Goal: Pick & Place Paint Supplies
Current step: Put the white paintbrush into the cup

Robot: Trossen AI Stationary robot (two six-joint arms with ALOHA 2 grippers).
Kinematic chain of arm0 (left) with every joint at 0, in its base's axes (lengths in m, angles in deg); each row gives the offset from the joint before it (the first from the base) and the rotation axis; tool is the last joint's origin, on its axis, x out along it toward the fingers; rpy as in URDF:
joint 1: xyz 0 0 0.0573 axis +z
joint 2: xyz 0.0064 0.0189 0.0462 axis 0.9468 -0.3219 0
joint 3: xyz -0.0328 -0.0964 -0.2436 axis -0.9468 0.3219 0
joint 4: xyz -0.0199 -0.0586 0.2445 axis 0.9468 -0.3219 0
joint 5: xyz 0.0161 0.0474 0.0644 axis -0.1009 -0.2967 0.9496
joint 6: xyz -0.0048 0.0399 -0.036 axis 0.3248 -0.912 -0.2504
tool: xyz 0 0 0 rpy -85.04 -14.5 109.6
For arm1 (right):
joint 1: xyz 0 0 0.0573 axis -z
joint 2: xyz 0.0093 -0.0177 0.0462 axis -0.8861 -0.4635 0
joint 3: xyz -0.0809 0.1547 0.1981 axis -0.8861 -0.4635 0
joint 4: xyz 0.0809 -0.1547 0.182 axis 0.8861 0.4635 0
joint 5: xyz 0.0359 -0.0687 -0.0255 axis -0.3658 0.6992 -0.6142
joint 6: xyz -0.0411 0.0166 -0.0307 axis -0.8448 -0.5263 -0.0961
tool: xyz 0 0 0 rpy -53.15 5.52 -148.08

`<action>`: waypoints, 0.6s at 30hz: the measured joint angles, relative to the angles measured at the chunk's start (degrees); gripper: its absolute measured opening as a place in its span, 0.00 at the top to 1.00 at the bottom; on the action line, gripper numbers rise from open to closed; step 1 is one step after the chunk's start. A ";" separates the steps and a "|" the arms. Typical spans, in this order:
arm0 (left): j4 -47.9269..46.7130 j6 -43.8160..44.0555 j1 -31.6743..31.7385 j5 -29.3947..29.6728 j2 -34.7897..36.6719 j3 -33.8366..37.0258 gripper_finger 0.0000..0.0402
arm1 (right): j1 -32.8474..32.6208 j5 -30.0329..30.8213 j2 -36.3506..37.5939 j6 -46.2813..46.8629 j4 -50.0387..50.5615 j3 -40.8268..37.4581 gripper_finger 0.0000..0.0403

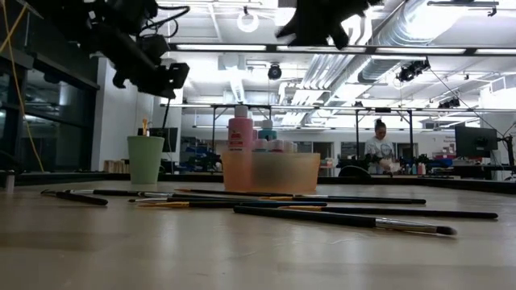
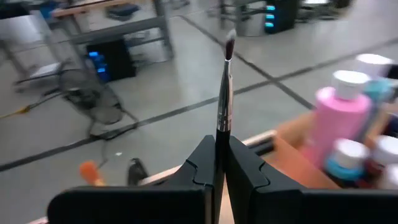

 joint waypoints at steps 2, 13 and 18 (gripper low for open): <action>-0.28 1.43 0.02 2.12 -0.84 0.00 0.98 | 0.00 0.06 0.08 0.42 0.38 -0.77 0.48; -7.57 9.74 0.02 11.76 -1.77 0.04 0.95 | 0.00 0.02 0.13 0.05 0.23 -1.37 0.48; -8.65 10.98 0.02 11.76 -1.77 0.04 0.94 | 0.00 0.02 0.13 -0.07 0.21 -1.37 0.48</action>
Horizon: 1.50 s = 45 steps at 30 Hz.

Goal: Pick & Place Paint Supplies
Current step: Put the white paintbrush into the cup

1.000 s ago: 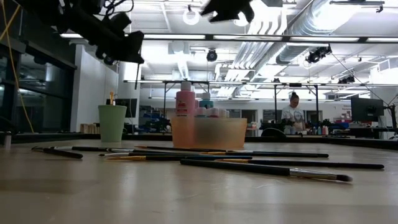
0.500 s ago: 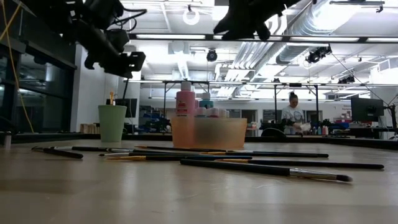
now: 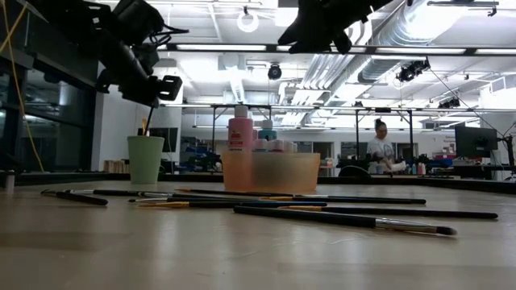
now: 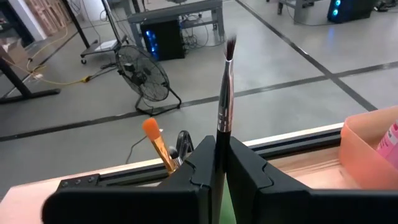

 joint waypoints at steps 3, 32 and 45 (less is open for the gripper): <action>-0.24 0.00 0.00 0.00 0.00 0.00 0.91 | -0.03 -0.17 0.00 0.17 0.01 0.00 0.48; 0.54 -7.45 -0.03 -16.28 13.23 -0.08 0.61 | -8.10 -3.29 5.57 9.22 21.99 0.11 0.48; 0.42 -14.23 -0.04 -29.48 17.20 -0.09 0.61 | -10.56 -18.54 5.29 10.43 24.89 0.11 0.48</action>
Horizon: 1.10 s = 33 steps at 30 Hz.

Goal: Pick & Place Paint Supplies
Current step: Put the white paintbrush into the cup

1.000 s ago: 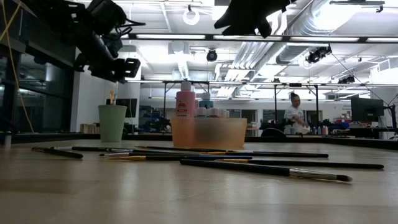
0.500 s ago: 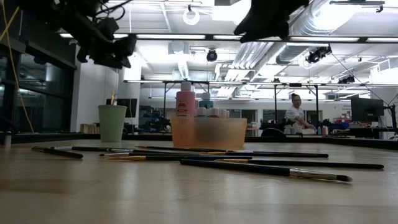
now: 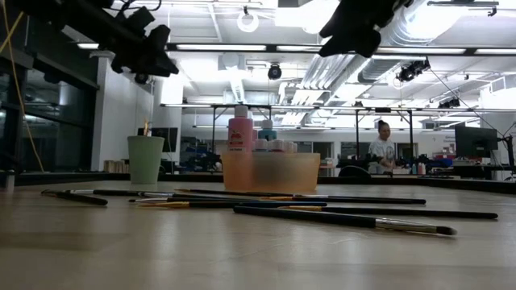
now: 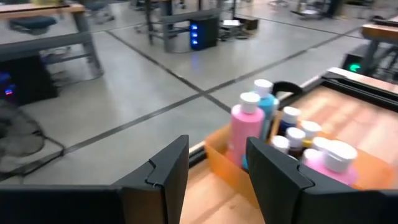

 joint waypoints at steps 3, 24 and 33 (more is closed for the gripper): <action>0.48 -1.75 0.00 -2.46 0.00 0.00 0.61 | -0.38 0.03 -0.10 -0.09 -1.07 0.00 0.48; 1.36 -4.74 0.01 -11.98 5.12 0.00 0.61 | -1.07 -2.43 -17.60 4.30 1.16 11.12 0.48; 0.30 -6.94 0.02 -12.77 5.11 0.00 0.61 | -1.05 -6.99 -26.49 5.26 11.34 20.79 0.48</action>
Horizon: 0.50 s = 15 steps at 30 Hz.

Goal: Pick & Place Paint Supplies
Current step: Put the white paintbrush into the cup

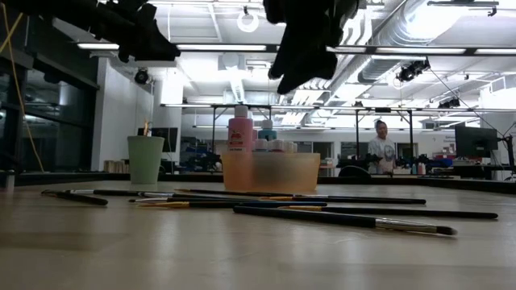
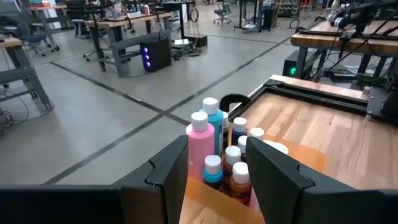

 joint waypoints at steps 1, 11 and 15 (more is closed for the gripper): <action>-0.14 -0.12 0.00 0.00 0.00 0.00 0.61 | 0.00 -0.70 -0.55 0.54 0.18 -0.02 0.48; -0.69 -0.36 0.00 0.02 0.00 0.02 0.61 | -2.30 -3.62 -6.58 7.49 4.17 -0.09 0.48; -0.86 -0.36 0.00 0.02 0.00 0.02 0.61 | -3.45 -1.65 -8.18 8.15 4.29 -0.09 0.48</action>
